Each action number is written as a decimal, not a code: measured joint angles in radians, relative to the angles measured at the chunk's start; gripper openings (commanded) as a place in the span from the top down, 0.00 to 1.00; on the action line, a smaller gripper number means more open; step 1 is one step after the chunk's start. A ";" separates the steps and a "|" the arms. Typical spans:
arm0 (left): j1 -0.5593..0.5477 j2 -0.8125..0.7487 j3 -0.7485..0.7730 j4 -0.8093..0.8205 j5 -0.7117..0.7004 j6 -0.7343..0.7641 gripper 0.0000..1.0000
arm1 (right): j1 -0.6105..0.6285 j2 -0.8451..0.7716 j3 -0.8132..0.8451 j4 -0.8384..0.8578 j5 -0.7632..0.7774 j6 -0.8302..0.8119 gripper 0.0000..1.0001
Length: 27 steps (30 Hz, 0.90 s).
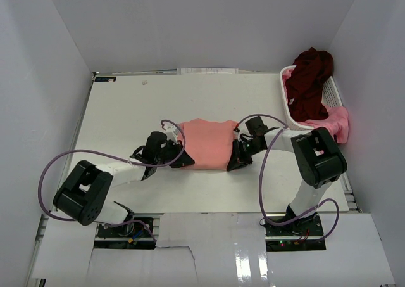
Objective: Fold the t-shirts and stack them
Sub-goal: Smooth out wrinkles on the folded tshirt
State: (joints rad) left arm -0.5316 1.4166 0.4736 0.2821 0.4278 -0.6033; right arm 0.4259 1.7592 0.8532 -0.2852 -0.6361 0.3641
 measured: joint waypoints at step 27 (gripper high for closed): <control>0.071 0.008 0.412 -0.505 -0.412 -0.032 0.23 | 0.000 -0.274 0.205 -0.239 0.137 -0.035 0.48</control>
State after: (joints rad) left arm -0.4603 1.4250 0.8856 -0.2226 0.0162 -0.6350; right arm 0.4255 1.4857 1.0580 -0.5240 -0.4995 0.3294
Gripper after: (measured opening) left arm 0.745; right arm 0.520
